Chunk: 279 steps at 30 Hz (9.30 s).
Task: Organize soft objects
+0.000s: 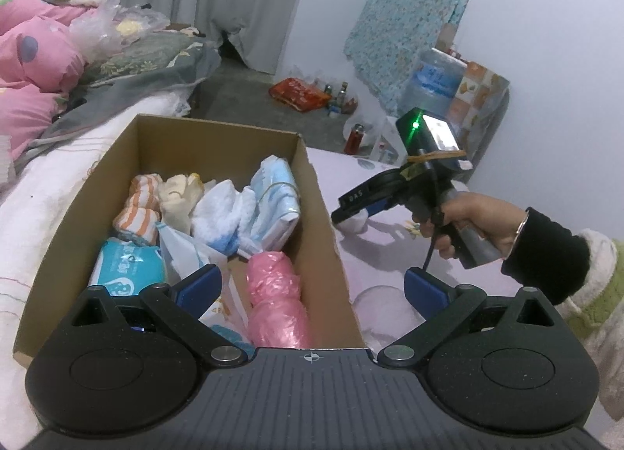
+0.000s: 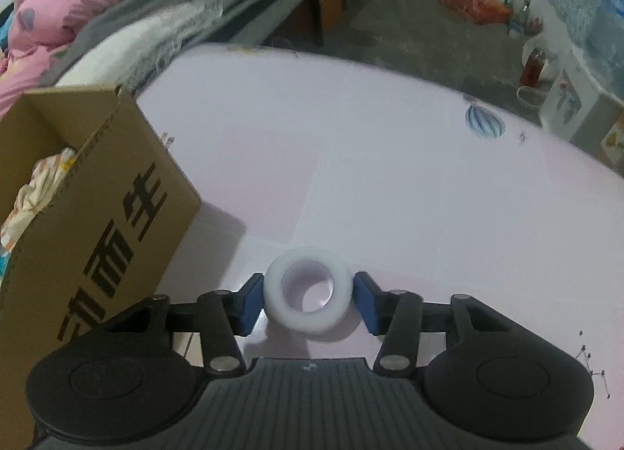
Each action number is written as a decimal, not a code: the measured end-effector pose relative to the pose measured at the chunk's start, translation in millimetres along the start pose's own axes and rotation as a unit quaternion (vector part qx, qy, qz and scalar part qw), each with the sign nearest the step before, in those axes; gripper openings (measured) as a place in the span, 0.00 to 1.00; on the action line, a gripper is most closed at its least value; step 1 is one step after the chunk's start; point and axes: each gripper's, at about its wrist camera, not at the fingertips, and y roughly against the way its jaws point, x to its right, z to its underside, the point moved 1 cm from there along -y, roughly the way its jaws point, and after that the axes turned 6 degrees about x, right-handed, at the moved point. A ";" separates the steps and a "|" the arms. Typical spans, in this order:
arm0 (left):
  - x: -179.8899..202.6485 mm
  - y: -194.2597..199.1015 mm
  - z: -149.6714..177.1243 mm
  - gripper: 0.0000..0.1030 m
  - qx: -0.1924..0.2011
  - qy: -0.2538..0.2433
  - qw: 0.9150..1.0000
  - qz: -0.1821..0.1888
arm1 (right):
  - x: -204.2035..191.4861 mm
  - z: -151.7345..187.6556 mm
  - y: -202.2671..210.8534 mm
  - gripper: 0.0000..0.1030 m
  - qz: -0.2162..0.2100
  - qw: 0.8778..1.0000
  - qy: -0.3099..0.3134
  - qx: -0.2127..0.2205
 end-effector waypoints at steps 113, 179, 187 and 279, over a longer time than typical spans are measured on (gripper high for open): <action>-68.2 42.6 10.3 1.00 0.046 0.065 0.992 -0.096 | -52.3 32.3 33.6 0.16 -0.084 0.990 0.110 -0.028; -135.7 93.7 6.3 1.00 0.124 0.138 0.975 -0.123 | -221.2 31.9 69.3 0.59 -0.338 0.917 0.041 -0.206; -126.0 100.6 4.2 1.00 0.130 0.136 0.974 -0.130 | -228.4 41.5 32.4 0.59 -0.297 0.921 -0.006 -0.253; -79.4 58.8 45.0 1.00 -0.136 0.011 0.964 -0.227 | -227.4 183.2 174.2 0.69 0.041 0.993 -0.067 0.083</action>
